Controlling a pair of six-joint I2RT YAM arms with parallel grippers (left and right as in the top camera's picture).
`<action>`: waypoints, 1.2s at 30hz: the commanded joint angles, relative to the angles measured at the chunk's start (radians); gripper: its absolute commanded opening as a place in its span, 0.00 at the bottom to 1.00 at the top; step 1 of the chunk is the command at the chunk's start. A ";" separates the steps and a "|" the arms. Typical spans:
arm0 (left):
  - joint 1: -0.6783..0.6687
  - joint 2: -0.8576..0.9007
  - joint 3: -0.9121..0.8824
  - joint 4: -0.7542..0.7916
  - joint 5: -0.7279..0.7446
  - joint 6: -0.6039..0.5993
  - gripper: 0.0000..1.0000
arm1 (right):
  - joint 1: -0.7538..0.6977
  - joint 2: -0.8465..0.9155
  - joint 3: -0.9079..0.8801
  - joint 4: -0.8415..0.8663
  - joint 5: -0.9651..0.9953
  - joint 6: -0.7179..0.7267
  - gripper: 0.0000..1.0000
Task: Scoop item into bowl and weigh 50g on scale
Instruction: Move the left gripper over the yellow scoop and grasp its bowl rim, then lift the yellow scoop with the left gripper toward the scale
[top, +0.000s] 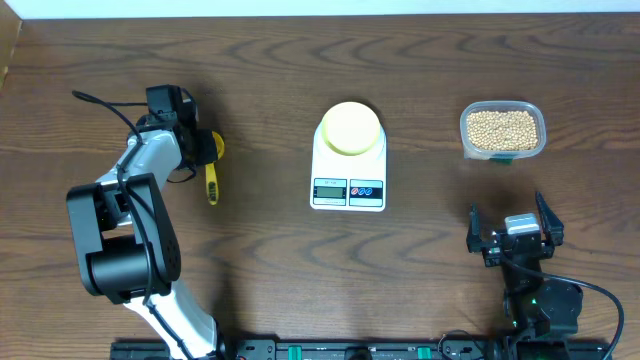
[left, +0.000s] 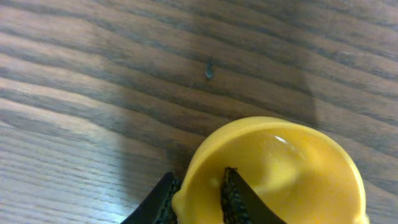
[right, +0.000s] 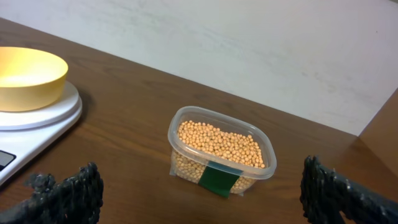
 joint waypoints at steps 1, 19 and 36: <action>0.000 0.015 -0.016 -0.002 -0.014 0.003 0.19 | 0.010 -0.006 -0.002 -0.003 0.003 -0.004 0.99; 0.000 -0.473 -0.007 -0.078 -0.014 -0.488 0.08 | 0.010 -0.006 -0.002 -0.003 0.003 -0.004 0.99; 0.000 -0.804 -0.007 -0.492 0.138 -1.315 0.08 | 0.010 -0.006 -0.002 -0.003 0.003 -0.004 0.99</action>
